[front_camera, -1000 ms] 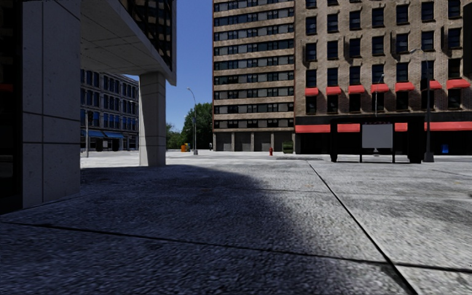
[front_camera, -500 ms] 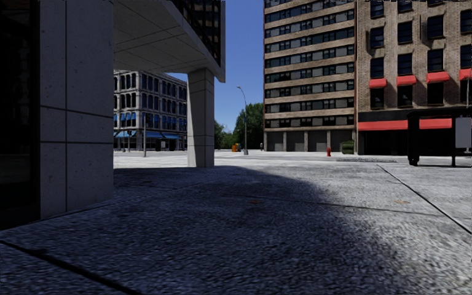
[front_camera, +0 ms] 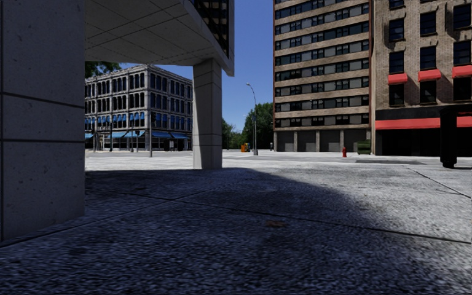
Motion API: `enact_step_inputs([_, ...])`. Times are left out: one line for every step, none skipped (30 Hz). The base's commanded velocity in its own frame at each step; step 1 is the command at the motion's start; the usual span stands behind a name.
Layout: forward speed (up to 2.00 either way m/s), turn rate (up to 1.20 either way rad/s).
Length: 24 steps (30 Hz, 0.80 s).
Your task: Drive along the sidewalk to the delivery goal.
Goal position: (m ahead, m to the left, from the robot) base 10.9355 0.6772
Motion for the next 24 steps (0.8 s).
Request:
enact_step_inputs([1.97, 0.0])
enact_step_inputs([1.97, 0.0])
enact_step_inputs([1.97, 0.0])
enact_step_inputs([1.97, 0.0])
enact_step_inputs([1.97, 0.0])
enact_step_inputs([1.97, 0.0])
enact_step_inputs([1.97, 0.0])
enact_step_inputs([1.97, 0.0])
enact_step_inputs([1.97, 0.0])
enact_step_inputs([1.97, 0.0])
enact_step_inputs([1.97, 0.0])
enact_step_inputs([1.97, 0.0])
enact_step_inputs([1.97, 0.0])
enact_step_inputs([1.97, 0.0])
enact_step_inputs([1.97, 0.0])
enact_step_inputs([1.97, 0.0])
enact_step_inputs([1.97, 0.0])
enact_step_inputs([1.97, 0.0])
enact_step_inputs([1.97, 0.0])
enact_step_inputs([1.97, 0.0])
enact_step_inputs([1.97, 0.0])
enact_step_inputs([1.97, 0.0])
enact_step_inputs([1.97, 0.0])
enact_step_inputs([1.97, 0.0])
